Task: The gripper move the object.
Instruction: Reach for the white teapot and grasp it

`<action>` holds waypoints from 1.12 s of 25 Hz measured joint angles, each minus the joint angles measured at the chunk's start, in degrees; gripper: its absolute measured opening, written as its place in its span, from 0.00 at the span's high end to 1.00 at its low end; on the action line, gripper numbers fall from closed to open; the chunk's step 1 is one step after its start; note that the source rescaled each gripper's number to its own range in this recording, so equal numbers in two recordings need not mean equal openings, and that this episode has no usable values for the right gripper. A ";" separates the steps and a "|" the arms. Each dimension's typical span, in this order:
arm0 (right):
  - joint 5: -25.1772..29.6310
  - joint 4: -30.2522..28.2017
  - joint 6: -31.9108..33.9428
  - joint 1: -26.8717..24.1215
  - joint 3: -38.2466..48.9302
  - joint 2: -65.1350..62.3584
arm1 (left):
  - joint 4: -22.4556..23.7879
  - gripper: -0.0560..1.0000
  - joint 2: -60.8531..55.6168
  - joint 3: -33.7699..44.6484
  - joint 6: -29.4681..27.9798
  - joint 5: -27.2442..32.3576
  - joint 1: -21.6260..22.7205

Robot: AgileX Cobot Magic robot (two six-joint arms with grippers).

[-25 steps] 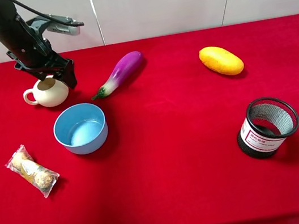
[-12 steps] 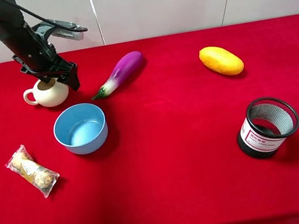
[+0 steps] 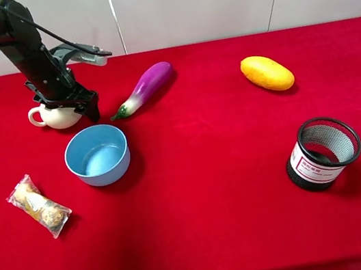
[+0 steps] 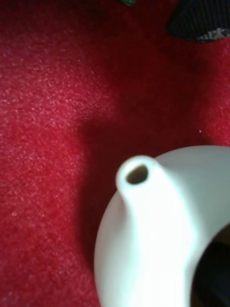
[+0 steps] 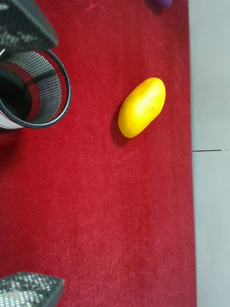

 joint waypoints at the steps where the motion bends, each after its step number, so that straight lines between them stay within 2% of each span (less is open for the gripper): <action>1: 0.00 0.00 0.00 0.00 0.00 0.00 | 0.00 0.20 0.35 0.00 0.00 0.00 0.00; 7: 0.00 0.00 0.00 0.00 0.00 0.00 | 0.05 0.22 2.32 0.00 0.00 -0.05 0.00; 10: 0.00 0.00 0.00 0.00 0.00 0.00 | 0.05 0.29 2.36 0.00 0.05 -0.24 0.00; 13: 0.00 0.00 0.00 0.00 0.00 0.00 | 0.17 0.49 2.38 0.00 0.05 -0.24 0.00; 18: 0.00 0.00 0.00 0.00 0.00 0.00 | 0.21 0.91 2.38 0.00 0.05 -0.29 0.00; 19: 0.00 0.00 0.00 0.00 0.00 0.00 | 0.21 0.94 2.38 0.00 0.05 -0.29 0.00; 28: 0.00 0.00 0.00 0.00 0.00 0.00 | 0.16 0.94 2.38 -0.06 0.05 -0.29 0.00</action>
